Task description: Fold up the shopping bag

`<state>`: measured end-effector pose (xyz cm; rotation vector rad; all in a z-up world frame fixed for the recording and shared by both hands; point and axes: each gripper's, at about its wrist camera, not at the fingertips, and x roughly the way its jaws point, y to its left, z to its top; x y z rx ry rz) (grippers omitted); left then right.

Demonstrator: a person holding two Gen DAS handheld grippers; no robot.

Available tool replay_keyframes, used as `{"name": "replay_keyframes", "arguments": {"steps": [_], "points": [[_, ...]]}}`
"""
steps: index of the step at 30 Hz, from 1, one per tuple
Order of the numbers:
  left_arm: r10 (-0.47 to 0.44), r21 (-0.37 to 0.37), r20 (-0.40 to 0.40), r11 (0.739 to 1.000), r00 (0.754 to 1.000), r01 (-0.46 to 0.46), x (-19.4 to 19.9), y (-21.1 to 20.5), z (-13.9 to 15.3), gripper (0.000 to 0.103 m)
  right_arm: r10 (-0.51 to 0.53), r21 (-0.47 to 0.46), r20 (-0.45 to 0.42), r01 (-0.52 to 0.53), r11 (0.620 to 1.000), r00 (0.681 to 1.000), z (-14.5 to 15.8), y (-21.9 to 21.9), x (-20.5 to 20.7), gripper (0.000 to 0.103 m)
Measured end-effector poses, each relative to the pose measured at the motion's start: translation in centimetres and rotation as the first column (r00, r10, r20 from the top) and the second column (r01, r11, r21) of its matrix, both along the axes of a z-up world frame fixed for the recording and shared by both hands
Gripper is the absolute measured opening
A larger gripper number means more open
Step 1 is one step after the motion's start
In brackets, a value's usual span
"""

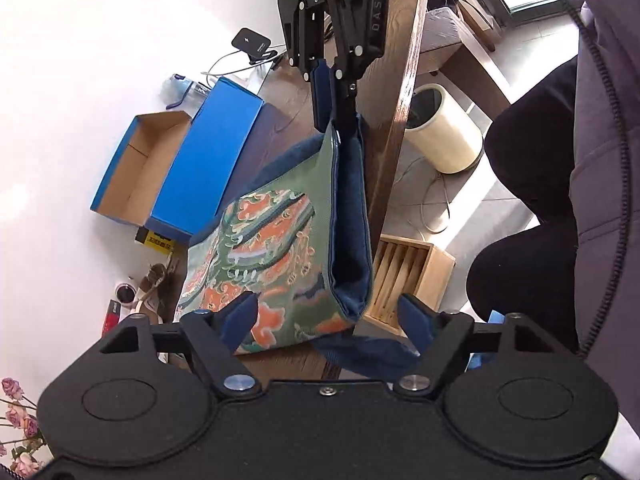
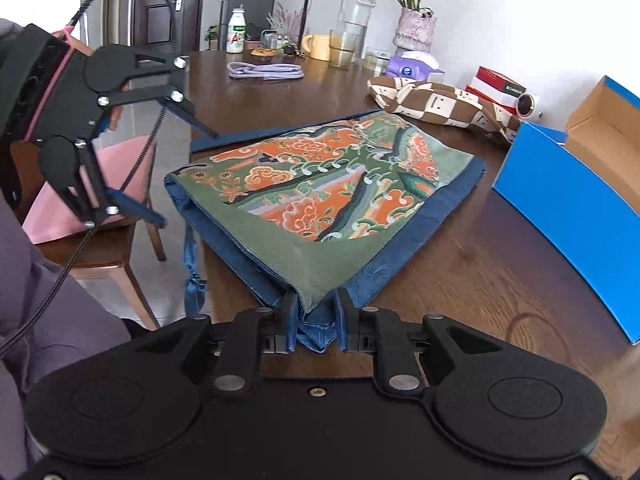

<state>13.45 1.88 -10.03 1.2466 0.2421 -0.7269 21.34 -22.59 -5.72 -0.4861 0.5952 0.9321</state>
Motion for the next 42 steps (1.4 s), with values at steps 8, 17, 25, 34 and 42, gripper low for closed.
{"name": "replay_keyframes", "arguments": {"steps": [8, 17, 25, 34, 42], "points": [[0.067, -0.083, -0.124, 0.994, 0.99, -0.077, 0.9, 0.2, 1.8, 0.029, -0.016, -0.013, -0.006, 0.016, 1.0, 1.0, 0.3, -0.4, -0.3, 0.027], [0.017, -0.323, -0.545, 0.918, 0.839, -0.229, 6.1, 4.0, 5.5, 0.025, 0.22, -0.169, 0.232, -0.184, 0.968, 0.947, 1.1, 2.1, -4.2, 0.068], [-0.047, -0.384, -0.64, 0.884, 0.767, -0.266, 8.6, 6.9, 5.9, 0.022, 0.286, -0.142, 0.168, -0.264, 0.954, 0.943, 0.3, 4.0, -1.5, 0.03], [-0.084, -0.474, -0.684, 0.806, 0.725, -0.355, 9.7, 9.0, 5.3, 0.027, 0.203, 0.111, -0.184, -0.184, 0.977, 0.962, 0.7, 2.0, 3.8, 0.016], [-0.001, -0.477, -0.424, 0.85, 0.906, -0.222, 4.8, 6.4, 6.1, 0.028, 0.199, 0.136, -0.366, -0.16, 0.978, 0.909, 0.8, 2.1, 7.0, 0.013]]}}
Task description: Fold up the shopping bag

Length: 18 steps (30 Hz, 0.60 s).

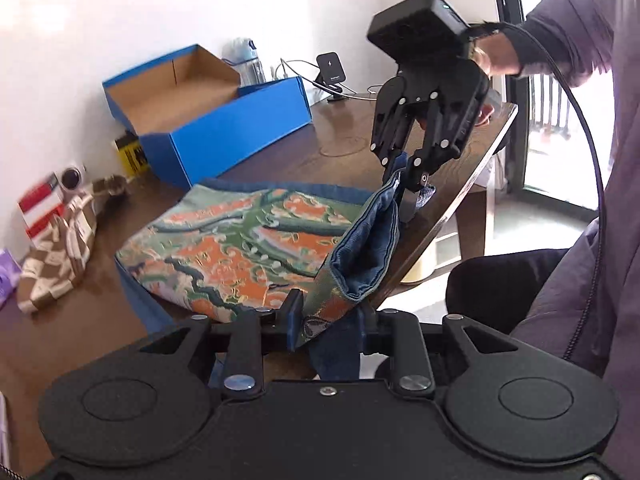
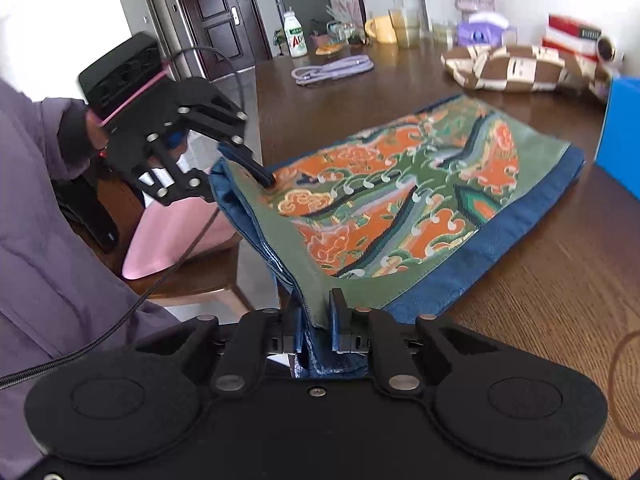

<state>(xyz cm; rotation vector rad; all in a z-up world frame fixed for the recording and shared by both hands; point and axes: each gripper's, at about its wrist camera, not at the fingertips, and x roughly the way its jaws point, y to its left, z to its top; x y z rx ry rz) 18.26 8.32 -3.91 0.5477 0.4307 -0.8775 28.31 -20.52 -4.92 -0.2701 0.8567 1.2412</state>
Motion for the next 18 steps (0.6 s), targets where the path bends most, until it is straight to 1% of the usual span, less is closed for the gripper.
{"name": "replay_keyframes", "arguments": {"steps": [3, 4, 5, 6, 7, 8, 9, 10, 11, 13, 15, 16, 17, 18], "points": [[-0.021, 0.051, 0.079, 0.999, 0.997, 0.017, -1.1, -0.7, -0.2, 0.038, 0.01, -0.021, -0.022, -0.011, 1.0, 1.0, 0.2, 0.5, 0.4, 0.012], [-0.026, 0.061, 0.097, 0.998, 0.995, 0.02, -1.3, -0.8, -0.4, 0.047, 0.013, -0.026, -0.026, -0.014, 1.0, 1.0, 0.2, 0.6, 0.5, 0.012], [-0.033, 0.064, 0.122, 0.998, 0.992, 0.025, -1.7, -1.0, -0.4, 0.051, 0.016, -0.03, -0.031, -0.017, 0.999, 0.999, 0.2, 0.7, 0.5, 0.012], [-0.04, 0.067, 0.146, 0.997, 0.988, 0.03, -2.1, -1.2, -0.5, 0.052, 0.019, -0.035, -0.03, -0.02, 0.999, 0.999, 0.2, 0.9, 0.4, 0.012], [-0.057, 0.051, 0.146, 0.997, 0.988, 0.051, -2.4, -1.2, -0.5, 0.052, 0.021, -0.037, -0.031, -0.022, 0.999, 0.999, 0.2, 1.0, 0.3, 0.012], [-0.075, 0.033, 0.146, 0.997, 0.986, 0.071, -2.7, -1.1, -0.4, 0.043, 0.023, -0.039, -0.033, -0.024, 0.999, 0.999, 0.2, 1.1, 0.2, 0.012], [-0.078, 0.018, 0.114, 0.997, 0.99, 0.076, -2.3, -1.0, -0.6, 0.031, 0.024, -0.038, -0.034, -0.025, 0.999, 0.999, 0.1, 1.2, 0.1, 0.012], [-0.075, 0.011, 0.091, 0.997, 0.993, 0.074, -2.1, -0.8, -0.6, 0.021, 0.024, -0.038, -0.037, -0.025, 0.999, 0.999, 0.1, 1.2, 0.2, 0.012], [-0.076, -0.023, 0.035, 0.997, 0.997, 0.077, -1.4, -0.4, -0.8, 0.016, 0.024, -0.038, -0.04, -0.025, 0.999, 0.999, 0.1, 1.3, 0.3, 0.012], [-0.086, -0.078, 0.004, 0.993, 0.996, 0.087, -1.0, 0.2, -1.0, 0.014, 0.022, -0.035, -0.049, -0.024, 0.999, 0.999, 0.0, 1.3, 0.4, 0.013], [-0.102, -0.138, -0.017, 0.985, 0.995, 0.099, -0.4, 0.9, -1.3, 0.014, 0.019, -0.031, -0.059, -0.021, 0.999, 0.998, 0.0, 1.4, 0.6, 0.013], [-0.11, -0.195, -0.034, 0.975, 0.993, 0.101, 0.1, 1.5, -1.6, 0.014, 0.018, -0.031, -0.061, -0.02, 0.999, 0.998, 0.1, 1.5, 0.7, 0.013], [-0.141, -0.246, -0.06, 0.962, 0.988, 0.122, 0.7, 2.2, -2.0, 0.015, 0.014, -0.028, -0.065, -0.016, 0.999, 0.998, 0.0, 1.4, 0.8, 0.013], [-0.156, -0.261, -0.071, 0.956, 0.985, 0.132, 1.0, 2.5, -2.2, 0.017, 0.004, -0.02, -0.075, -0.006, 1.0, 0.997, 0.0, 1.2, 0.9, 0.013]]}}
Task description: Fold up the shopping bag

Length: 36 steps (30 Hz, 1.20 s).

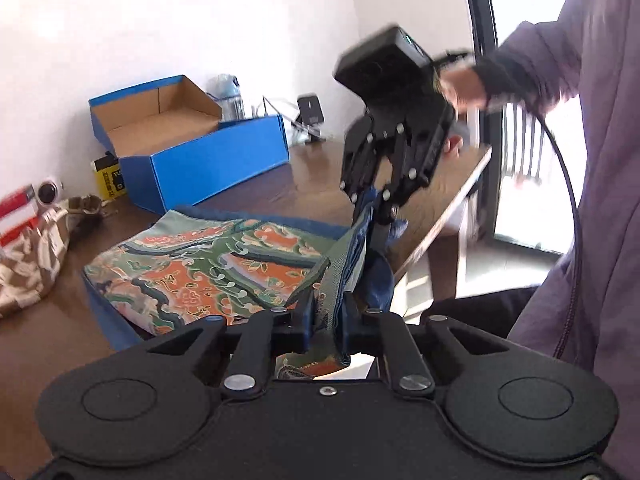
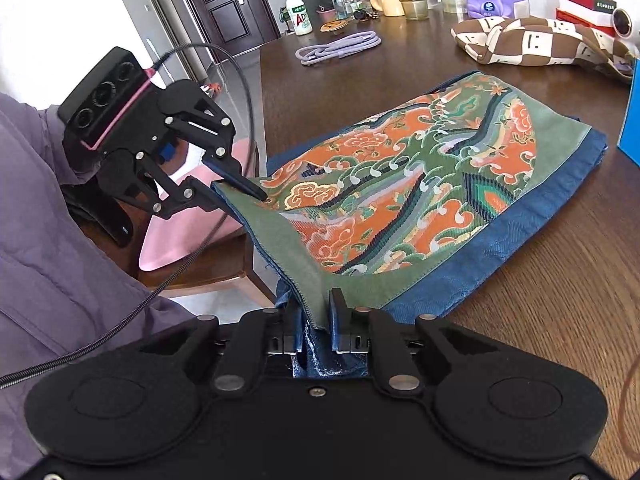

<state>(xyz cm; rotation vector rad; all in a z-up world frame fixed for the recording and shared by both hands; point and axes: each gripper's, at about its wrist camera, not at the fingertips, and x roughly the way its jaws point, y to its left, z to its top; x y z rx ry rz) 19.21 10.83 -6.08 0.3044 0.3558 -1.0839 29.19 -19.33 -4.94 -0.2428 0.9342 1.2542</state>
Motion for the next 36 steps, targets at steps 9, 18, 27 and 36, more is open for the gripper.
{"name": "replay_keyframes", "arguments": {"steps": [9, 18, 27, 36], "points": [[-0.029, -0.073, 0.106, 0.997, 0.994, 0.037, -1.2, 1.4, -2.3, 0.058, -0.05, 0.075, -0.097, 0.057, 0.996, 0.994, -1.1, -0.8, 0.9, 0.014], [-0.03, -0.1, 0.194, 0.994, 0.98, 0.051, -2.1, 1.4, -2.6, 0.046, -0.073, 0.095, -0.148, 0.088, 0.992, 0.986, -1.6, -1.2, 1.5, 0.014], [-0.047, -0.139, -0.021, 0.989, 0.999, 0.044, 0.5, 2.1, -1.8, 0.028, -0.093, 0.117, -0.197, 0.118, 0.986, 0.976, -2.2, -1.5, 2.1, 0.015], [-0.08, -0.214, -0.313, 0.977, 0.946, 0.011, 4.5, 3.6, -2.5, 0.026, -0.154, 0.147, -0.027, 0.157, 0.977, 0.988, -1.6, -1.7, -0.7, 0.028]]}}
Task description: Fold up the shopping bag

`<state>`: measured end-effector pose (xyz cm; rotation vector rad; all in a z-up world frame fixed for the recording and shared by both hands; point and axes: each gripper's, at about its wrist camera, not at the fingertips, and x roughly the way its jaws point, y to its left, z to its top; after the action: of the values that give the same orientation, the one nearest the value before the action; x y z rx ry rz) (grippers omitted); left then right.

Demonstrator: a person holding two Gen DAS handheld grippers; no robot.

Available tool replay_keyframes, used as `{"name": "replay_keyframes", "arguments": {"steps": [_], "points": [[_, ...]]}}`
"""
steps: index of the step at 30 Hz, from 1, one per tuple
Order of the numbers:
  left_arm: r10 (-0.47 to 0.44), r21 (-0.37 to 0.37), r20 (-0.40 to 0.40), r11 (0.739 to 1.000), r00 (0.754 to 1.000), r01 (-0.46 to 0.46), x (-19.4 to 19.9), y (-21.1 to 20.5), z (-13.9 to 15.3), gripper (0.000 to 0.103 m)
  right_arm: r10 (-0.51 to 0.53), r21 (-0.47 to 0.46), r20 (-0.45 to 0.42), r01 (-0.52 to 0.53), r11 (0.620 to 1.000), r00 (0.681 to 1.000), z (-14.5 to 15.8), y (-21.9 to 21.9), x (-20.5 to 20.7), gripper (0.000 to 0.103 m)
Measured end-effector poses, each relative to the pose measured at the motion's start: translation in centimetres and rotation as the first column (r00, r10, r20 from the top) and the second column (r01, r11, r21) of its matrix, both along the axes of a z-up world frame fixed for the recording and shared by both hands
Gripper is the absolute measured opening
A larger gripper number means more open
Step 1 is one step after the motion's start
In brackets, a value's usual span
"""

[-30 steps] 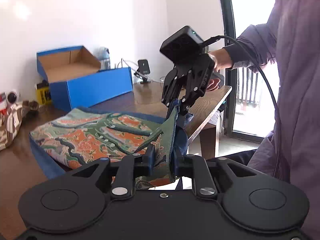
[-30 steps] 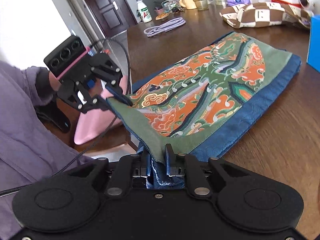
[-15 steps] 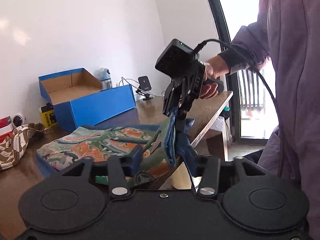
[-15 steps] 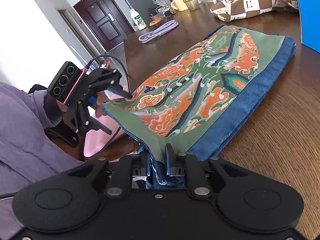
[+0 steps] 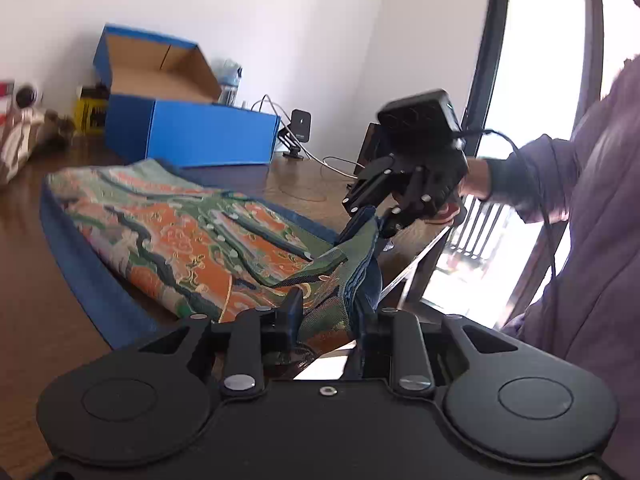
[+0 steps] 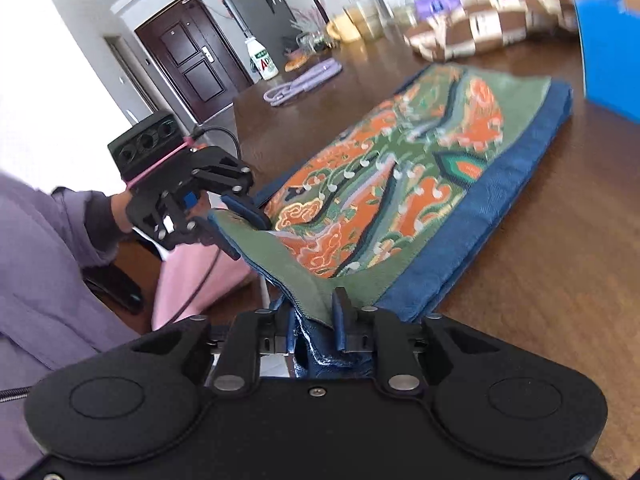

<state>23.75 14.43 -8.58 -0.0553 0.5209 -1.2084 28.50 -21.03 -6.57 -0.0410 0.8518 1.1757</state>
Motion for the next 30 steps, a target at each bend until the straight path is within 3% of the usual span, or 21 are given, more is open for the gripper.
{"name": "replay_keyframes", "arguments": {"steps": [4, 9, 12, 13, 16, 21, 23, 25, 27, 30], "points": [[-0.012, -0.031, -0.112, 0.999, 0.994, 0.009, 1.6, 0.8, -0.3, 0.026, 0.0, 0.04, 0.18, -0.008, 0.999, 0.984, -0.5, -1.3, -2.8, 0.053], [-0.023, -0.052, -0.204, 0.999, 0.979, 0.013, 2.9, 1.2, -0.3, 0.026, -0.021, 0.097, 0.32, -0.01, 0.995, 0.947, -1.0, -2.5, -4.7, 0.053], [-0.028, -0.05, -0.239, 0.999, 0.971, 0.016, 3.5, 1.1, -0.2, 0.026, -0.018, 0.07, 0.387, -0.01, 0.997, 0.922, -0.8, -2.1, -5.4, 0.047], [-0.025, -0.047, -0.242, 0.999, 0.97, 0.014, 3.4, 1.2, -0.2, 0.026, -0.005, 0.059, 0.394, -0.02, 0.998, 0.919, -0.8, -1.9, -5.6, 0.035], [-0.022, -0.034, -0.236, 0.999, 0.972, 0.014, 3.1, 1.1, 0.0, 0.025, 0.022, -0.028, 0.433, -0.011, 1.0, 0.901, -0.9, -0.8, -6.2, 0.02], [-0.072, 0.013, -0.148, 0.997, 0.986, 0.075, 2.0, -0.6, 1.1, 0.025, -0.074, 0.0, 0.369, 0.08, 0.997, 0.927, -0.3, -1.4, -7.4, 0.01], [-0.106, 0.014, -0.144, 0.994, 0.984, 0.109, 2.2, -1.5, 1.3, 0.025, -0.115, 0.038, 0.284, 0.108, 0.993, 0.952, 0.1, -2.3, -7.2, 0.01], [-0.148, 0.016, -0.149, 0.988, 0.978, 0.152, 2.7, -3.0, 1.2, 0.025, -0.155, 0.091, 0.142, 0.143, 0.986, 0.978, 0.6, -4.3, -6.6, 0.01], [-0.171, 0.011, -0.153, 0.985, 0.973, 0.175, 3.3, -4.3, 1.0, 0.025, -0.175, 0.1, 0.054, 0.169, 0.981, 0.983, 1.4, -6.0, -6.2, 0.01], [-0.16, -0.048, -0.248, 0.987, 0.956, 0.152, 5.6, -5.6, 1.2, 0.024, -0.2, 0.099, -0.058, 0.205, 0.974, 0.978, 2.6, -8.2, -5.3, 0.01]]}}
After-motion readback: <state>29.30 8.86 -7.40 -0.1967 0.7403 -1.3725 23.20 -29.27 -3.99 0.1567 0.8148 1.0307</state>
